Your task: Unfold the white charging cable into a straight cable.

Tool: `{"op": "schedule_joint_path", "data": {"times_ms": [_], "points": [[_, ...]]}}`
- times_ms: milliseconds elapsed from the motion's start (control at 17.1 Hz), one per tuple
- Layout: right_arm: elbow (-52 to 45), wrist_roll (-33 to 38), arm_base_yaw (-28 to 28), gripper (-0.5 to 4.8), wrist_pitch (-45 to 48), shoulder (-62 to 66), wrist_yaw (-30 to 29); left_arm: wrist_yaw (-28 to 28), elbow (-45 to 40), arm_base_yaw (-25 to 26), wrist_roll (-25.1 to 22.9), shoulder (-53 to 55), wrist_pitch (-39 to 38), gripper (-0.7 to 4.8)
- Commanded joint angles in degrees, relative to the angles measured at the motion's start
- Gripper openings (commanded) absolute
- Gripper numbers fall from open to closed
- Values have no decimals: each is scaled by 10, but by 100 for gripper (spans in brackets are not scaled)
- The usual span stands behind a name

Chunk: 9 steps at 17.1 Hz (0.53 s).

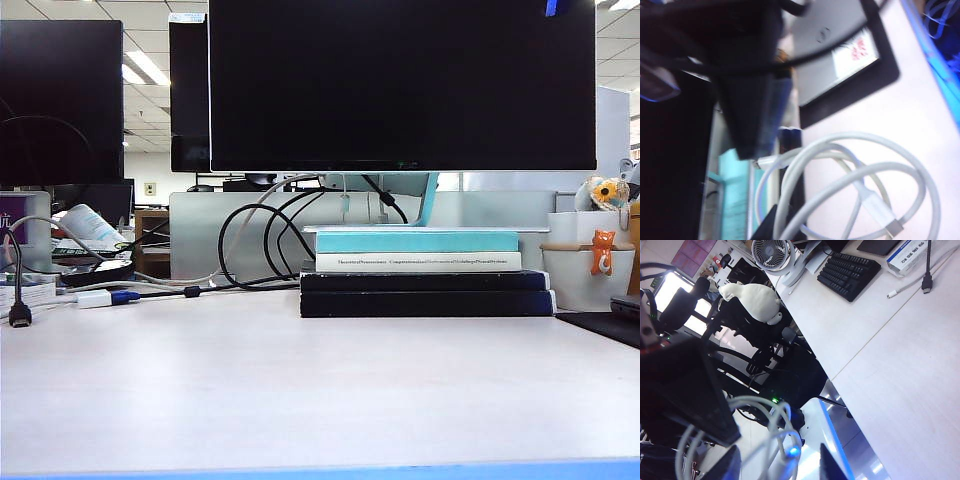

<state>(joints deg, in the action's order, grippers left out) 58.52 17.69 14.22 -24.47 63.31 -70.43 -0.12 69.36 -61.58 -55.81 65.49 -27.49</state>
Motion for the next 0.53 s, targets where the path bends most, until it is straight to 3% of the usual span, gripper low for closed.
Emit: {"op": "schedule_joint_path", "data": {"times_ms": [58,117,234,526], "points": [[1,3,1,198,7,-2,-17,5,1,0,3,-1,30,-5],[1,3,1,74,7,-2,-17,6,1,0,3,-1,29,-5],[1,3,1,-5,24,-2,-41,19,1,0,8,2,30,-5],[1,3,1,64,24,-2,-42,42,1,0,8,2,40,-5]]}}
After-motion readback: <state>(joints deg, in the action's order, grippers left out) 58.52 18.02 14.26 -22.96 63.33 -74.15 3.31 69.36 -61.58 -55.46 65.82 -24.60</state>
